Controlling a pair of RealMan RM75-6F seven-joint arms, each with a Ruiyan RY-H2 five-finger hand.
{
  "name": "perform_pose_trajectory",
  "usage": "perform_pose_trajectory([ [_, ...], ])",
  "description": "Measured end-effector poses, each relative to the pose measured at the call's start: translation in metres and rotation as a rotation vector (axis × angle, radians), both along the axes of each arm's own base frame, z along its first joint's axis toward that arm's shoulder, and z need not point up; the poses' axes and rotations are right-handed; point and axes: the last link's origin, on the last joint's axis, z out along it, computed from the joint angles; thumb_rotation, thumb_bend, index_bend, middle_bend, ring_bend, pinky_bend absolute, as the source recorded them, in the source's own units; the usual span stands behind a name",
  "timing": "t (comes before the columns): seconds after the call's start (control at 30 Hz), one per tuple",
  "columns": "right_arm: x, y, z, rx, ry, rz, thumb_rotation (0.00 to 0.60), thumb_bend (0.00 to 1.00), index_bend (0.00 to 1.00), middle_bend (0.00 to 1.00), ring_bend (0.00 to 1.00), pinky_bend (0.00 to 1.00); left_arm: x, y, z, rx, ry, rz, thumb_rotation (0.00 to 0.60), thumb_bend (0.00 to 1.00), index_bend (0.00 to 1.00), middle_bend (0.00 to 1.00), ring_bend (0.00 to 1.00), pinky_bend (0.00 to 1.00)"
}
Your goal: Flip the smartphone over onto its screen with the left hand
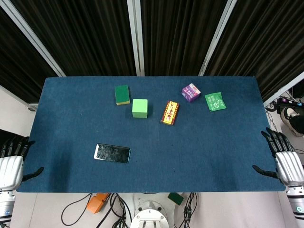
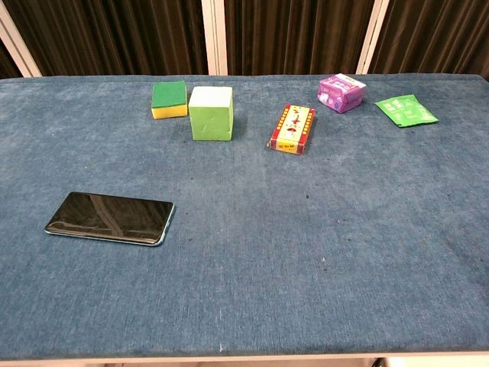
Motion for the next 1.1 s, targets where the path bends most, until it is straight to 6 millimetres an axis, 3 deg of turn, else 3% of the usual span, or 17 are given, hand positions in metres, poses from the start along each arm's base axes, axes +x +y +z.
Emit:
perform_pose_trajectory([
  [0.23, 0.004, -0.011, -0.003, 0.02, 0.015, 0.011, 0.6, 0.15, 0.0, 0.0, 0.0, 0.0, 0.005, 0.003, -0.004, -0.015, 0.01, -0.016, 0.6, 0.13, 0.19, 0.1, 0.03, 0.04],
  [0.43, 0.002, -0.013, 0.002, 0.0, 0.019, 0.012, 0.6, 0.15, 0.0, 0.0, 0.0, 0.0, 0.021, 0.017, -0.023, -0.08, -0.002, -0.082, 0.6, 0.11, 0.19, 0.1, 0.05, 0.04],
  [0.67, -0.001, -0.011, 0.003, -0.008, 0.017, 0.004, 0.6, 0.15, 0.0, 0.0, 0.0, 0.0, 0.05, 0.044, -0.071, -0.216, -0.018, -0.193, 0.6, 0.09, 0.21, 0.1, 0.06, 0.04],
  [0.97, -0.003, -0.011, 0.002, -0.001, 0.016, -0.002, 0.6, 0.15, 0.0, 0.0, 0.0, 0.0, 0.082, 0.072, -0.143, -0.379, -0.023, -0.246, 0.6, 0.19, 0.23, 0.1, 0.02, 0.04],
  [1.1, -0.003, -0.011, 0.002, -0.002, 0.016, -0.001, 0.6, 0.15, 0.0, 0.0, 0.0, 0.0, 0.089, 0.081, -0.16, -0.389, -0.011, -0.239, 0.6, 0.19, 0.24, 0.09, 0.0, 0.04],
])
